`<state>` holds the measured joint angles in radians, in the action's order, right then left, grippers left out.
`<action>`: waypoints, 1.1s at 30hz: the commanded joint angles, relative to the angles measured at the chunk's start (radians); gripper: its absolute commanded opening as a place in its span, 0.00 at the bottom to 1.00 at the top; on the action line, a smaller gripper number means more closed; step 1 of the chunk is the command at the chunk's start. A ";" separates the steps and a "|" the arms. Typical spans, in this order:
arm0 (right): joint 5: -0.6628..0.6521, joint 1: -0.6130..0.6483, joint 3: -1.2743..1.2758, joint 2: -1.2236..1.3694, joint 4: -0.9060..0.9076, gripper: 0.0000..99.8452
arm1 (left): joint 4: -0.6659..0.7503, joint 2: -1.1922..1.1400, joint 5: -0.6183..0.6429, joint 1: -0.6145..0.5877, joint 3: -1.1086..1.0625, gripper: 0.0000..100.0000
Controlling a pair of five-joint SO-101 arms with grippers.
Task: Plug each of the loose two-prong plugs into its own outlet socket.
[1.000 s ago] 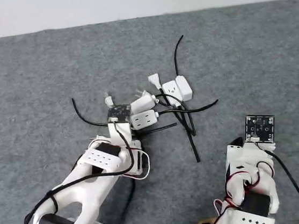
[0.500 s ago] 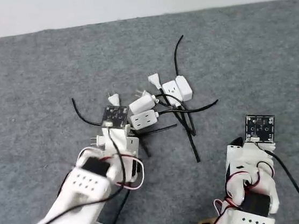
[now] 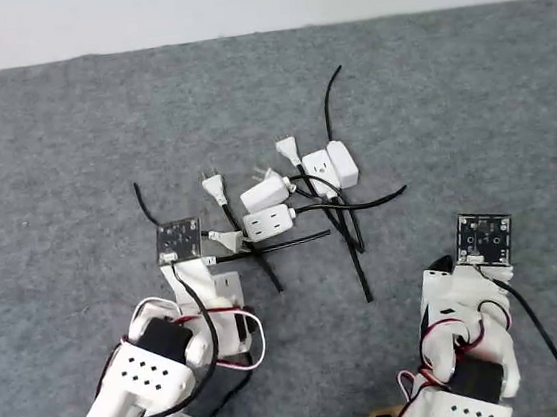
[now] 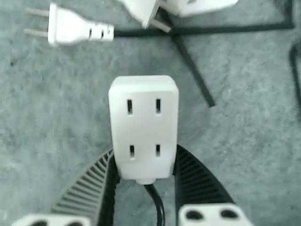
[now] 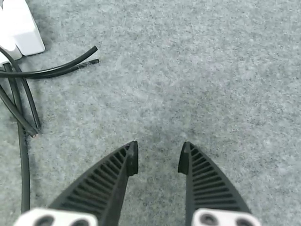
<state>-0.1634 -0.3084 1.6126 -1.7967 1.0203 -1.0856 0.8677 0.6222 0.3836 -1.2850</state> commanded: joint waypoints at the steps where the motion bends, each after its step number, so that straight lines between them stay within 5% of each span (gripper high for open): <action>1: -0.014 0.007 -0.023 -0.010 -0.022 0.15 | 0.032 -0.064 0.011 -0.006 -0.004 0.01; 5: -0.014 0.007 -0.023 -0.010 -0.021 0.15 | 0.086 -0.253 0.008 -0.003 0.033 0.02; 9: -0.015 0.007 -0.023 -0.010 -0.019 0.15 | 0.120 -0.448 -0.124 0.000 0.124 0.05; 18: -0.015 0.007 -0.023 -0.010 -0.018 0.15 | 0.092 -0.532 -0.048 0.003 0.163 0.53; 22: -0.015 0.007 -0.023 -0.010 -0.018 0.15 | 0.092 -0.470 -0.021 -0.002 0.127 0.66; 33: -0.015 0.007 -0.023 -0.010 -0.016 0.15 | -0.198 -0.173 -0.126 -0.103 0.217 0.69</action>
<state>-0.1634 -0.3084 1.6126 -1.7967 1.0203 -1.2129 0.6099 0.5608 0.3422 -1.1423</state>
